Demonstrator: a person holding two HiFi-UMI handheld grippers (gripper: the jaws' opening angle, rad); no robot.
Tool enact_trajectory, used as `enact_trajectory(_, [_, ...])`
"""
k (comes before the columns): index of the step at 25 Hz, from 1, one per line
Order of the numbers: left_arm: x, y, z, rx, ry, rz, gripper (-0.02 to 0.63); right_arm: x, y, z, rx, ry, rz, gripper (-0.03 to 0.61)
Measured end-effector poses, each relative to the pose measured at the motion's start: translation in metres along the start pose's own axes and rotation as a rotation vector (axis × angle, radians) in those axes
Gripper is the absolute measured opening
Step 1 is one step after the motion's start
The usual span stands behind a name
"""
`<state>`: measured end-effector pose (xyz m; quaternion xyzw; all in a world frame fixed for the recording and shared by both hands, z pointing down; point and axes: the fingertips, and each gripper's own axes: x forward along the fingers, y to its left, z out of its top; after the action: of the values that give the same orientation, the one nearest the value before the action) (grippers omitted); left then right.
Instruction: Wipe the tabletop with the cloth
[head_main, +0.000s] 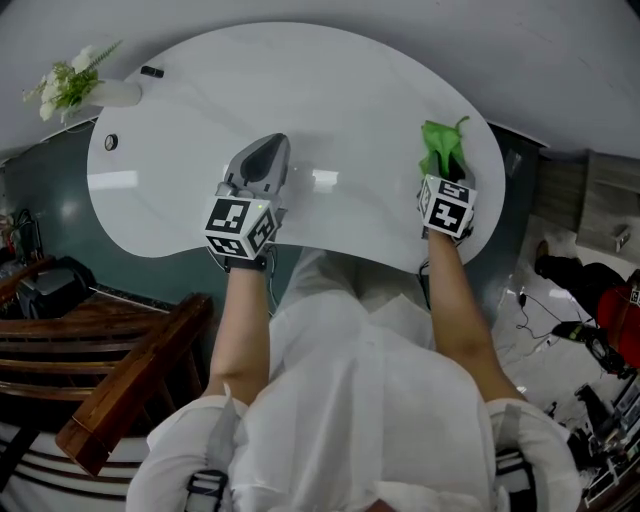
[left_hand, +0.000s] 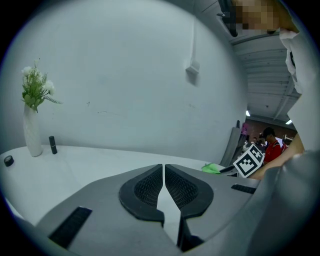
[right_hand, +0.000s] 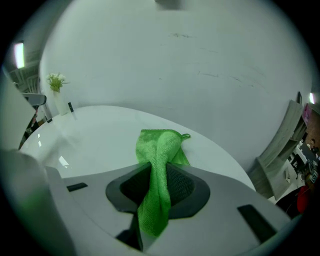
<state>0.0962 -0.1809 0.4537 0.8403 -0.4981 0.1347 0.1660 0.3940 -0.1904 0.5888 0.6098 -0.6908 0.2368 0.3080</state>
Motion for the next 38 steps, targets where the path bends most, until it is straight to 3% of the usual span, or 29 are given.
enact_trajectory(25, [-0.058,0.067,-0.027,-0.033,0.037,0.048,0.028,0.013,0.265,0.049,-0.252,-0.025,0.341,0.077])
enact_trajectory(32, [-0.059,0.073,-0.033,-0.034,0.054,0.035,0.028,-0.003,0.327,0.036,-0.388,-0.032,0.475,0.077])
enact_trajectory(38, [-0.047,0.069,-0.032,-0.028,0.063,0.015,0.028,-0.026,0.346,0.014,-0.496,-0.041,0.587,0.077])
